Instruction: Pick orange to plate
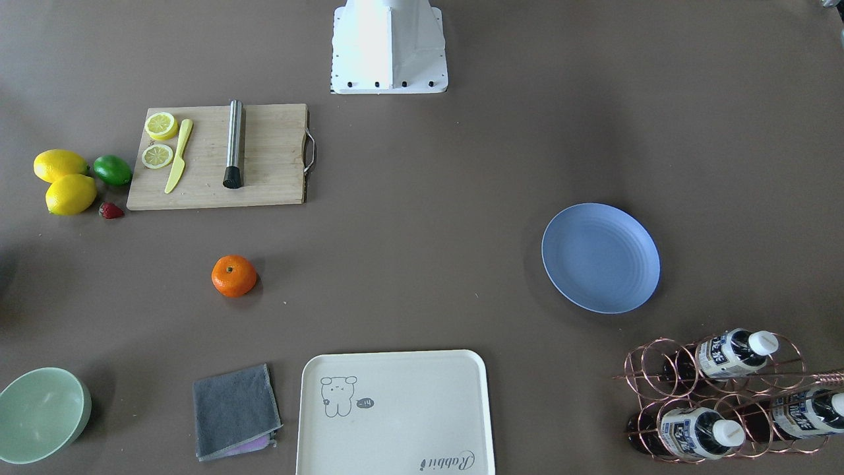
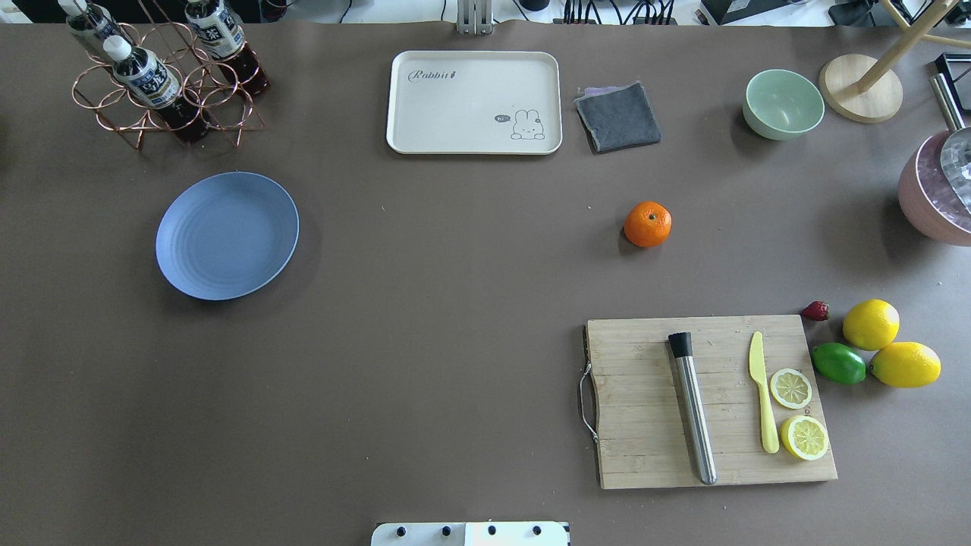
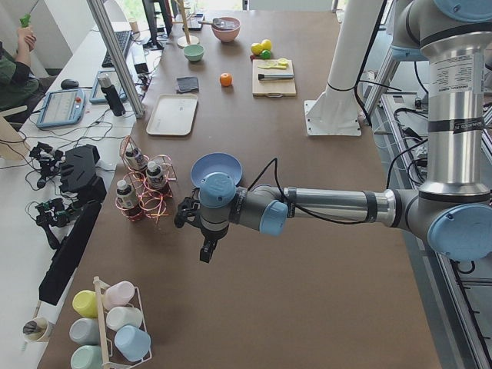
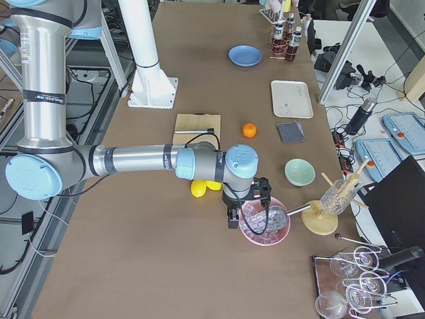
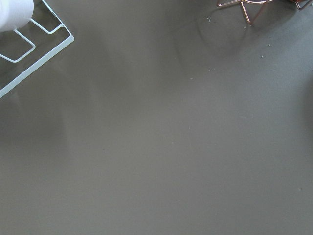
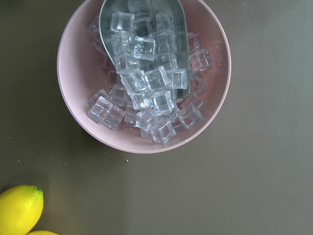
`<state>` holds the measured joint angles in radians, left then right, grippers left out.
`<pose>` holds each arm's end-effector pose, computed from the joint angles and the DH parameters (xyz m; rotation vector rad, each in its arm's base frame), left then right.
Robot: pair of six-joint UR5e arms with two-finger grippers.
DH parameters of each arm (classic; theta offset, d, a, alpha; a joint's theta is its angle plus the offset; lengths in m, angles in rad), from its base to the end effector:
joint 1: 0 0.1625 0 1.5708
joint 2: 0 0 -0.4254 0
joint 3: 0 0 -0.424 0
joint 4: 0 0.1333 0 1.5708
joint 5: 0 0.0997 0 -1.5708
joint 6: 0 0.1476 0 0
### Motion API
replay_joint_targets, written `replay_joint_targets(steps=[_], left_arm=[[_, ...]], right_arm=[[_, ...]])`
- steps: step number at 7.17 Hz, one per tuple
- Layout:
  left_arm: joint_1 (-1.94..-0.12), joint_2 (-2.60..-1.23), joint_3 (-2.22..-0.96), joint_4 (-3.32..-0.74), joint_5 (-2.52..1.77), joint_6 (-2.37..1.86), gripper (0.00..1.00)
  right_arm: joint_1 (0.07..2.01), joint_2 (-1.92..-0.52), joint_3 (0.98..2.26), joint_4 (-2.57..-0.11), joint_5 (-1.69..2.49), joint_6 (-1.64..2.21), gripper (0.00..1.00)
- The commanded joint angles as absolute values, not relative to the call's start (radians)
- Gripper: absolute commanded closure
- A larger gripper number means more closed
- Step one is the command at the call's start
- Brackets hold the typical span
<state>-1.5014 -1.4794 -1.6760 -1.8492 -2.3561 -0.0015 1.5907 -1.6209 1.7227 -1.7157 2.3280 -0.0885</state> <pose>0.0065 -0.5115 0.6515 0.2494 0.7896 0.1787 0.0418 -0.4948 0.6557 0.0000 -0.7583 -0.0490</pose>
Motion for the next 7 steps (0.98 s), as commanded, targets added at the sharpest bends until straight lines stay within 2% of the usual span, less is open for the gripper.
replay_joint_targets(steps=[1,7], left_arm=[[-1.502,-1.483,-1.675,-1.848,-2.356,-0.002,0.02],[-1.502,-1.493,-1.674,-1.847,-2.356,-0.006,0.02]], right_arm=[[1.591,-1.611,1.710,-1.717,2.329,-0.086,0.00],[1.592,-1.609,1.713,-1.717,2.330,-0.086,0.00]])
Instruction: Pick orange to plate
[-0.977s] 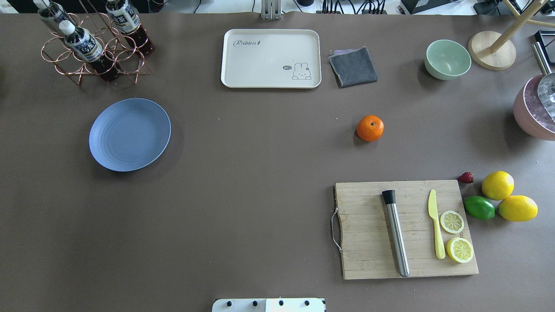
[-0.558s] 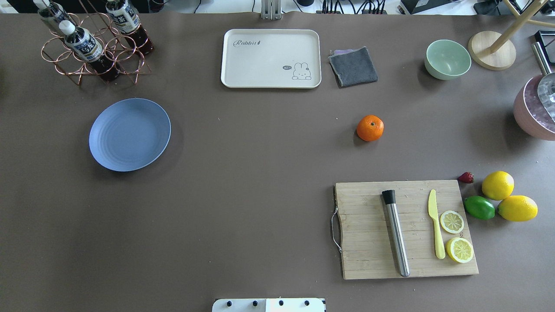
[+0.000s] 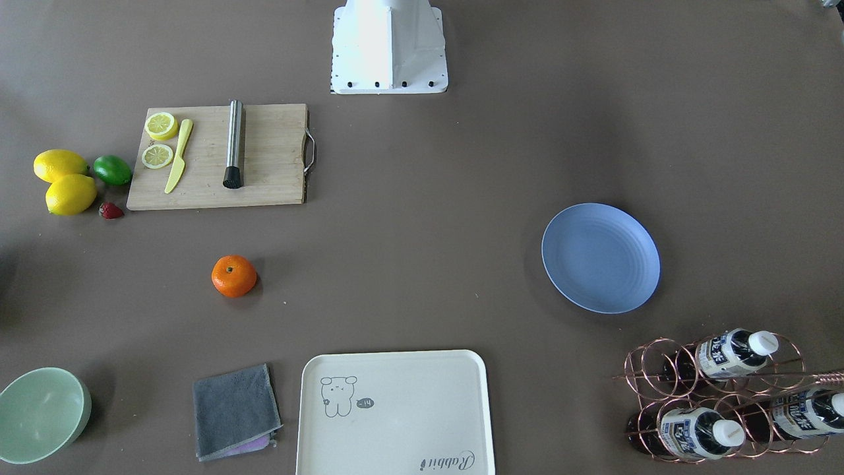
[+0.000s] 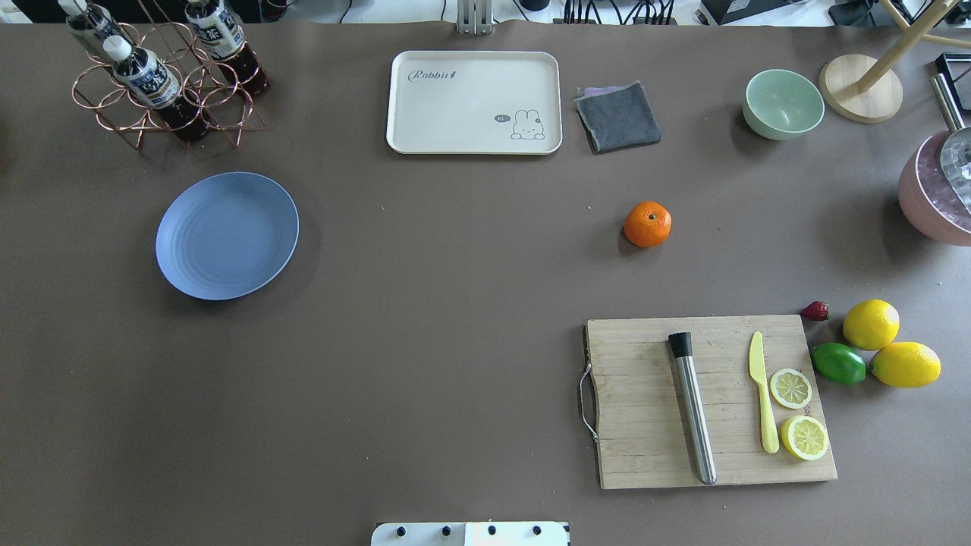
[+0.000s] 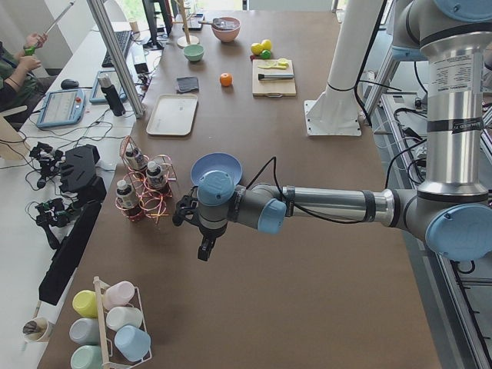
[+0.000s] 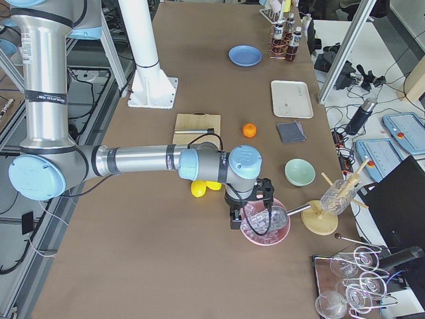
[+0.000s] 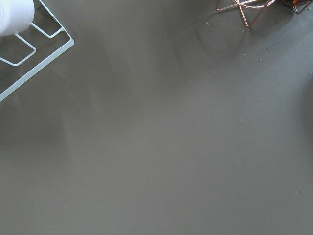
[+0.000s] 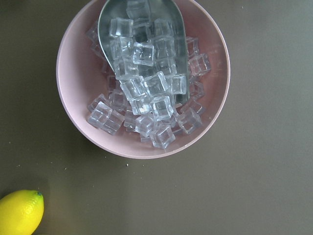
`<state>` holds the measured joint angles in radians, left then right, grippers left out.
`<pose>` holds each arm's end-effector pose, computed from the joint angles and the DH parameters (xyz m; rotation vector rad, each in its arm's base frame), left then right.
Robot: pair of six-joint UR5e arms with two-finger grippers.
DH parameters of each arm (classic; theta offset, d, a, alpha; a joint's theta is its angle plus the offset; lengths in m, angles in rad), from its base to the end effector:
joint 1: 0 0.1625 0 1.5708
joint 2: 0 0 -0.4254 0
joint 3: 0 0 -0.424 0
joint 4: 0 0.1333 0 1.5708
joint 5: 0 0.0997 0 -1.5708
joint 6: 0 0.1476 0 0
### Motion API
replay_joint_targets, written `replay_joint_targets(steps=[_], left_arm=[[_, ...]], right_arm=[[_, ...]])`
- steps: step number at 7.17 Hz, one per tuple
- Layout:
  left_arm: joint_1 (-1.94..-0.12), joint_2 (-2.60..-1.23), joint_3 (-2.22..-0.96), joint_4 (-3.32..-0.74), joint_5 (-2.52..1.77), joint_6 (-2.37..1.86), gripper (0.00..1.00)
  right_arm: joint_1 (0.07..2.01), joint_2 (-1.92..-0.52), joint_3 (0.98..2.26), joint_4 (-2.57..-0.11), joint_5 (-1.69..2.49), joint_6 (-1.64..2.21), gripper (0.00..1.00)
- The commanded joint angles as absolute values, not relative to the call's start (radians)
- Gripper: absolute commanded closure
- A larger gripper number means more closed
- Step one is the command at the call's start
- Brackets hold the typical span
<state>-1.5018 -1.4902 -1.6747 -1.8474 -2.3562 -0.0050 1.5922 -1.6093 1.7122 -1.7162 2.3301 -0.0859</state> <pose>0.0067 -0.5165 0.6469 0.2555 0.7900 0.1780 0.0424 -0.4996 0.6552 0.0003 -0.7603 -0.0452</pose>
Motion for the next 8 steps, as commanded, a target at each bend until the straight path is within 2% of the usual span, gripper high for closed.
replay_joint_targets(steps=[1,8], left_arm=[[-1.502,-1.493,-1.672,-1.848,-2.358,-0.006,0.02],[-1.502,-1.485,-1.664,-1.933,-2.359,-0.037,0.02]], right_arm=[[1.592,-1.609,1.713,-1.717,2.330,-0.086,0.00],[1.592,-1.611,1.721,-1.717,2.332,-0.086,0.00]])
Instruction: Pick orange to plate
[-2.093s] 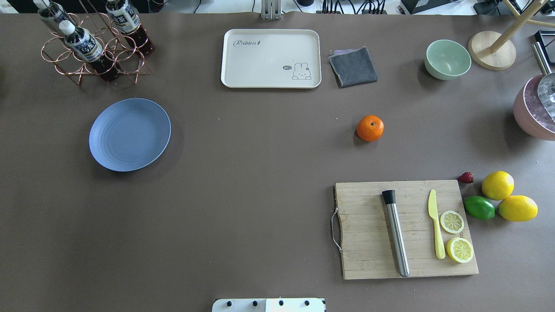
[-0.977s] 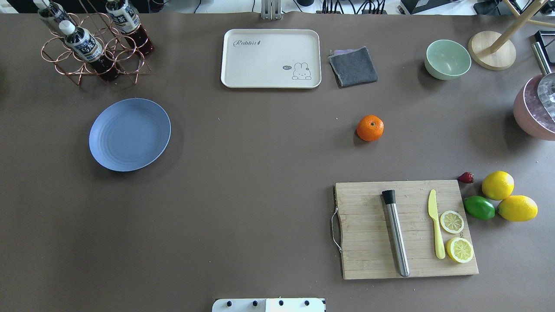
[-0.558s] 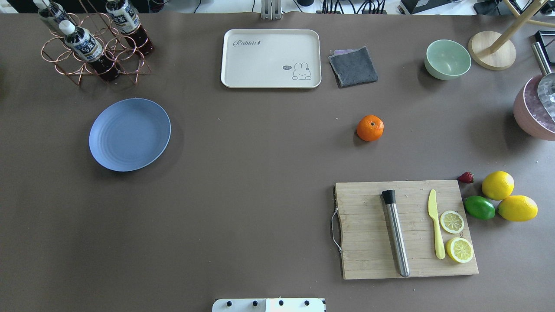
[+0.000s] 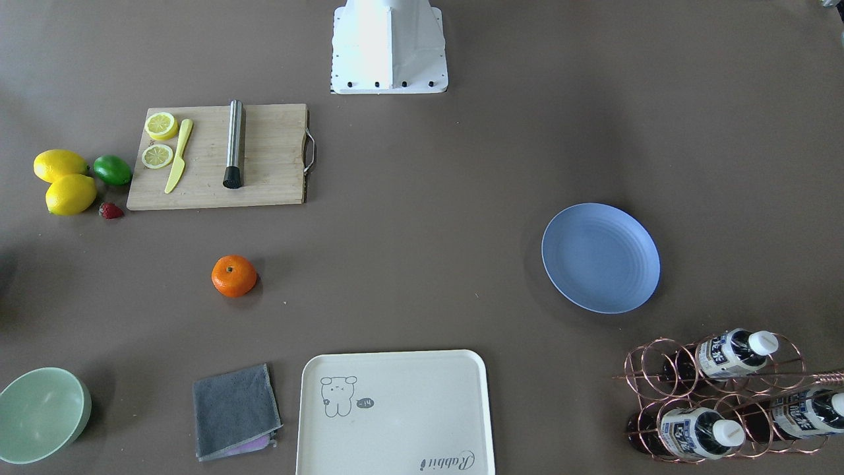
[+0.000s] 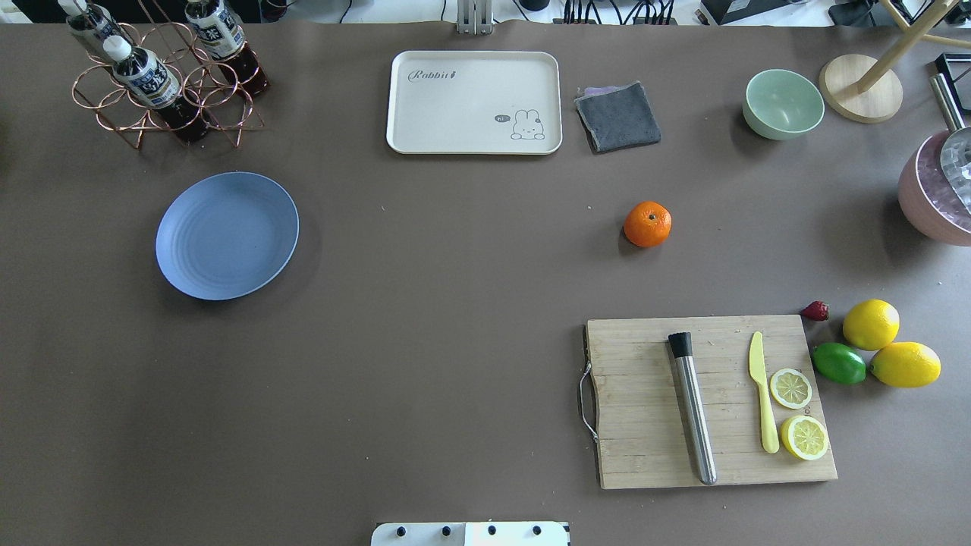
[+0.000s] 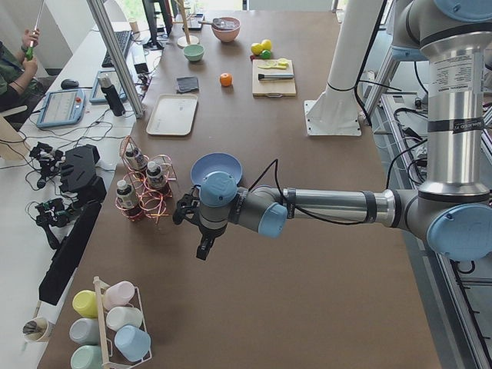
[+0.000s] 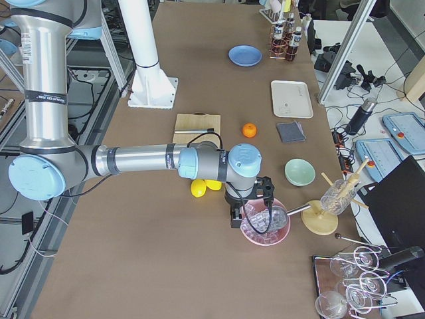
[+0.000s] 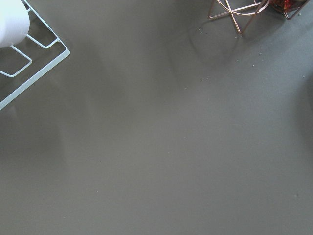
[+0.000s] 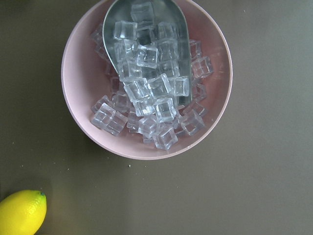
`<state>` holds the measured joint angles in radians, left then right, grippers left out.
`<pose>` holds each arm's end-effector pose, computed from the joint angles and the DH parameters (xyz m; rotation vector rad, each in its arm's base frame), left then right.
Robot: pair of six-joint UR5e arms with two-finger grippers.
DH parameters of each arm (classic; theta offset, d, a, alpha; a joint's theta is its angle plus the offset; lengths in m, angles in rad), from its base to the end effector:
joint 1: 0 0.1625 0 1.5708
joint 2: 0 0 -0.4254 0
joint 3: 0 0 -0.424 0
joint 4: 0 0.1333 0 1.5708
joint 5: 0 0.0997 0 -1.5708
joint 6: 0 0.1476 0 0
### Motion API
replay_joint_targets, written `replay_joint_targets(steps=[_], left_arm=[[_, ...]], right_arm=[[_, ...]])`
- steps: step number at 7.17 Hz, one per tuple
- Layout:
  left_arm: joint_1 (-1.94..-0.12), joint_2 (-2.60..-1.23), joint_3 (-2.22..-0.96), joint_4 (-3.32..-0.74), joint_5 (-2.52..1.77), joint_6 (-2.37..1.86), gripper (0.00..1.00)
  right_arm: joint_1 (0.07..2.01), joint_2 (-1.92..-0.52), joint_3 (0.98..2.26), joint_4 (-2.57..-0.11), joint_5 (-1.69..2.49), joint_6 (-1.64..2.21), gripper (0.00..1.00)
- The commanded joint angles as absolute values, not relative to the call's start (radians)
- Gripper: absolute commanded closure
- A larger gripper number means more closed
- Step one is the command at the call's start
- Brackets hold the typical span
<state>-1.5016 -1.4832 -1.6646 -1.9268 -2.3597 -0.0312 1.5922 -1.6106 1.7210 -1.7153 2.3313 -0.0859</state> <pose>0.0072 -0.5176 0.6456 0.3037 0.7967 0.1785 0.0423 -0.4997 0.6511 0.0084 -0.7611 -0.0484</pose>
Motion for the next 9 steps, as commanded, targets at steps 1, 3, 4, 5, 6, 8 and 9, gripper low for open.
replay_joint_targets(steps=[1,3,4,5,6,8,9], left_arm=[[-1.503,-1.486,-1.669,-1.933,-2.359,-0.038,0.02],[-1.503,-1.477,-1.666,-1.933,-2.359,-0.038,0.02],[-1.503,-1.476,-1.664,-1.934,-2.362,-0.034,0.02],[-1.503,-1.471,-1.663,-1.965,-2.358,-0.032,0.02],[-1.503,-1.454,-1.663,-1.983,-2.358,-0.026,0.02],[-1.503,-1.419,-1.652,-2.084,-2.358,-0.029,0.02],[-1.503,-1.419,-1.652,-2.086,-2.356,-0.028,0.02]], right_arm=[[1.592,-1.611,1.721,-1.715,2.330,-0.086,0.00],[1.592,-1.609,1.721,-1.715,2.332,-0.086,0.00],[1.592,-1.609,1.721,-1.717,2.332,-0.086,0.00],[1.592,-1.611,1.721,-1.715,2.332,-0.086,0.00],[1.592,-1.611,1.721,-1.715,2.332,-0.086,0.00],[1.592,-1.614,1.720,-1.691,2.332,-0.087,0.00],[1.592,-1.627,1.712,-1.645,2.330,-0.086,0.00]])
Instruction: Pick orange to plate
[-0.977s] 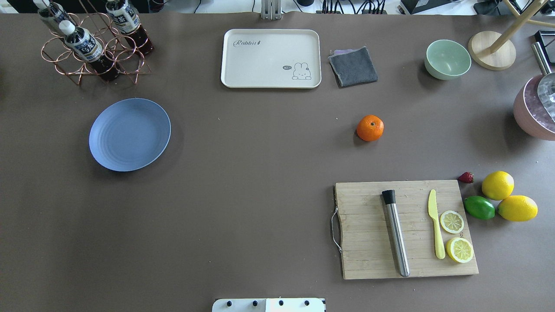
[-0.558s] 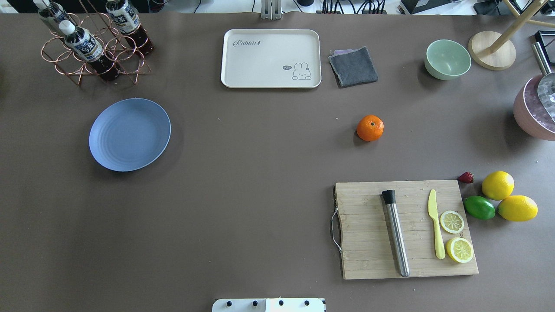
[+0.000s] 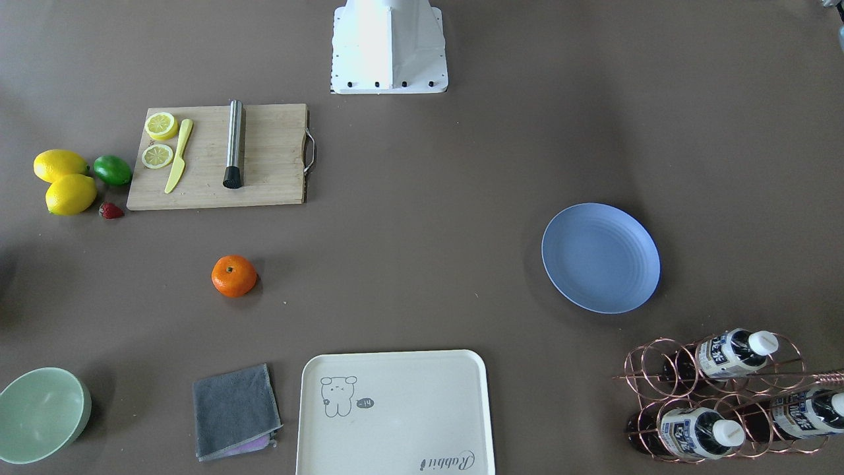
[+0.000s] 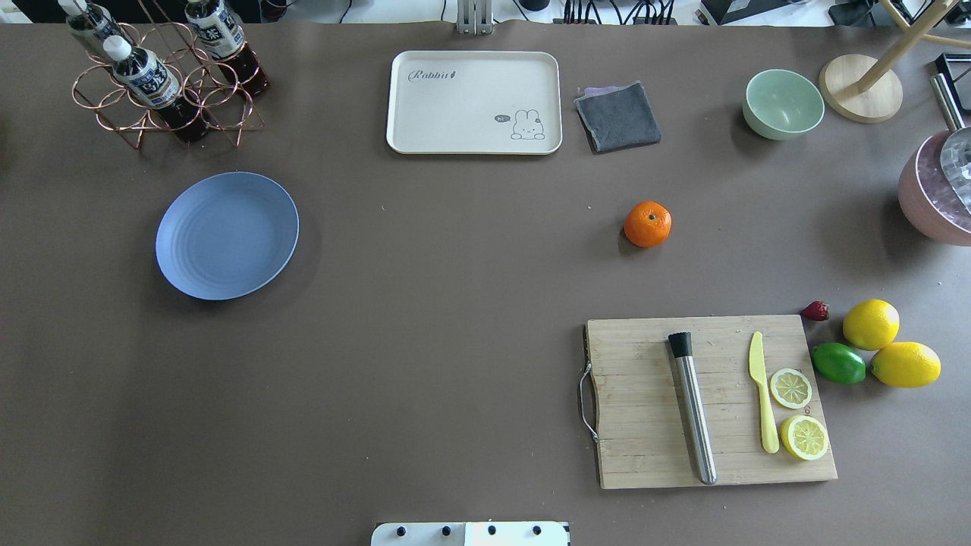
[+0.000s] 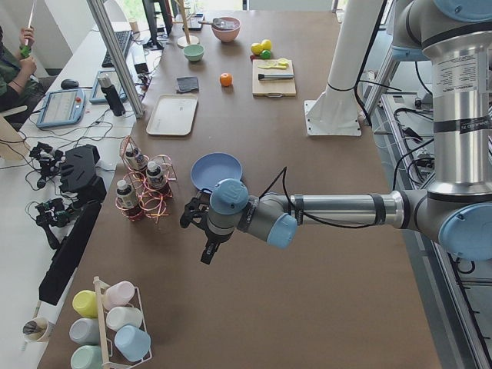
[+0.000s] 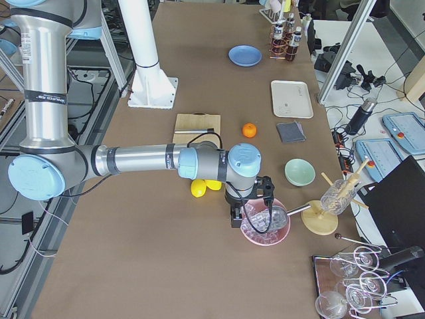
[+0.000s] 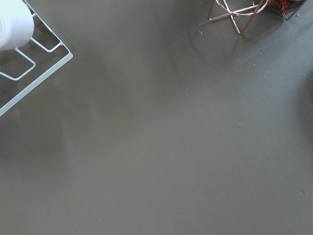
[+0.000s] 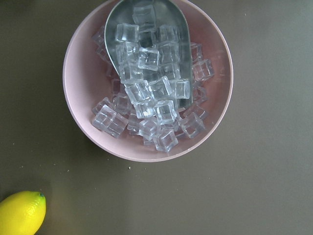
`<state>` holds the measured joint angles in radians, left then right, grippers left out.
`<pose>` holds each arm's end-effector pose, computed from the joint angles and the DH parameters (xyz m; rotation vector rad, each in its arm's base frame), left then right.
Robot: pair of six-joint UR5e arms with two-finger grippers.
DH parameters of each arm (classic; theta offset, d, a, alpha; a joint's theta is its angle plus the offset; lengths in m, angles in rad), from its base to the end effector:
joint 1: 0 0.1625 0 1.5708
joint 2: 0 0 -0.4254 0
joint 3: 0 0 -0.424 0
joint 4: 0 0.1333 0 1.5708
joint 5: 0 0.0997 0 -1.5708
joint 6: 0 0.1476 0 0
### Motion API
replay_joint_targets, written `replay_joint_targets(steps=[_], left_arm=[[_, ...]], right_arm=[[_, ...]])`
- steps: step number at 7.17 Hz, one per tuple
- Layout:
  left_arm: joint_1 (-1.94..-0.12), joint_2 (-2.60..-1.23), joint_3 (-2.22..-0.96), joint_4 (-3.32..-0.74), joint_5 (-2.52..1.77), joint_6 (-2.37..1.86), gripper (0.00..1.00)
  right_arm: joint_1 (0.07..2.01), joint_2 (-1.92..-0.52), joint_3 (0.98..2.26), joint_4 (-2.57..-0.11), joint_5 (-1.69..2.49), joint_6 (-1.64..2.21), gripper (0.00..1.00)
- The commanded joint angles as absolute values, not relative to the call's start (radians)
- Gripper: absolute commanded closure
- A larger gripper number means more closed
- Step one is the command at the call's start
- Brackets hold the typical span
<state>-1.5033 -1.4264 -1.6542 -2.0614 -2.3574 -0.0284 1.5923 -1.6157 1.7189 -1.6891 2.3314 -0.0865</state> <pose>0.0047 -0.4969 0.6626 0.3697 0.7933 0.2055 0.0423 -0.4999 0.6522 0.0267 -0.7604 -0.0561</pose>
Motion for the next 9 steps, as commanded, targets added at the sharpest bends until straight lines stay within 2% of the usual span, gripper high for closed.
replay_joint_targets(steps=[1,6,8,9], left_arm=[[-1.503,-1.417,-1.652,-2.085,-2.359,-0.035,0.02],[-1.491,-1.430,-1.649,-2.094,-2.364,-0.164,0.02],[-1.404,-1.453,-1.649,-2.132,-2.361,-0.309,0.02],[-1.338,-1.453,-1.641,-2.237,-2.358,-0.491,0.02]], right_arm=[[1.592,-1.629,1.712,-1.641,2.330,-0.087,0.00],[1.592,-1.629,1.726,-1.640,2.348,-0.087,0.00],[1.592,-1.614,1.726,-1.640,2.350,-0.084,0.00],[1.591,-1.606,1.727,-1.640,2.350,-0.084,0.00]])
